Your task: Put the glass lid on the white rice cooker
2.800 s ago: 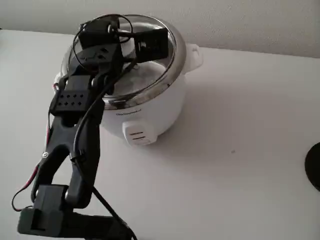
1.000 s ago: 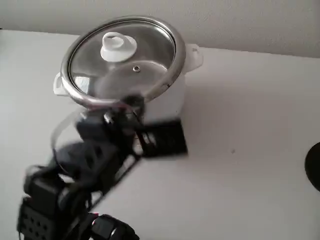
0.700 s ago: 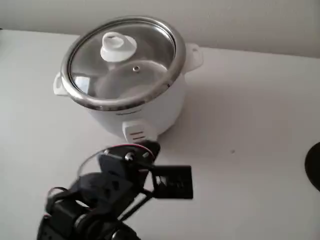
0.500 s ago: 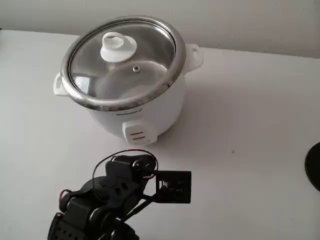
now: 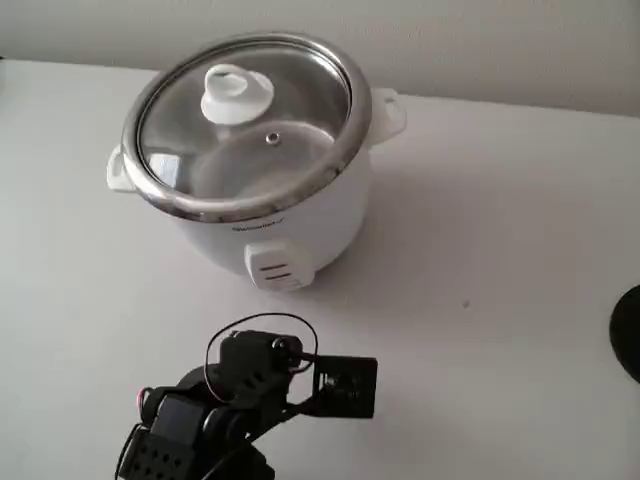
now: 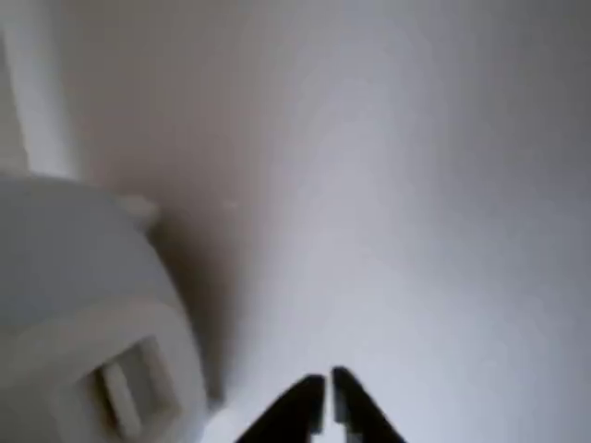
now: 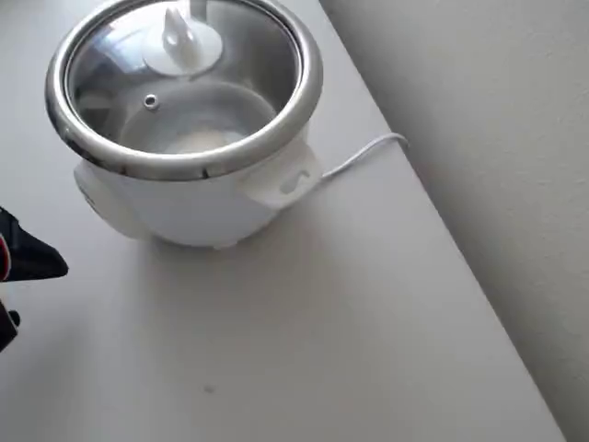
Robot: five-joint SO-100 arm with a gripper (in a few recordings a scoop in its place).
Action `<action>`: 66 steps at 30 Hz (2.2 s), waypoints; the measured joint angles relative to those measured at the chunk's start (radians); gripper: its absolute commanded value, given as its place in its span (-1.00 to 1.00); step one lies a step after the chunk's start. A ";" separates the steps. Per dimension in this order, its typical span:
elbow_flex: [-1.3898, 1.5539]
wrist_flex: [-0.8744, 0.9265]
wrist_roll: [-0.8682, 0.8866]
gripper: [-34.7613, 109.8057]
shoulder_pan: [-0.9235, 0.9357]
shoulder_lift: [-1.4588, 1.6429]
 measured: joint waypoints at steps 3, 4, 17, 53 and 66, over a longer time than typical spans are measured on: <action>0.000 0.000 0.015 -0.51 0.014 0.000; 0.000 0.000 0.031 -0.51 0.026 0.000; 0.008 0.000 0.235 -0.52 0.183 0.000; 0.011 -0.025 -0.044 -0.52 -0.097 0.000; 0.011 -0.025 -0.044 -0.52 -0.097 0.000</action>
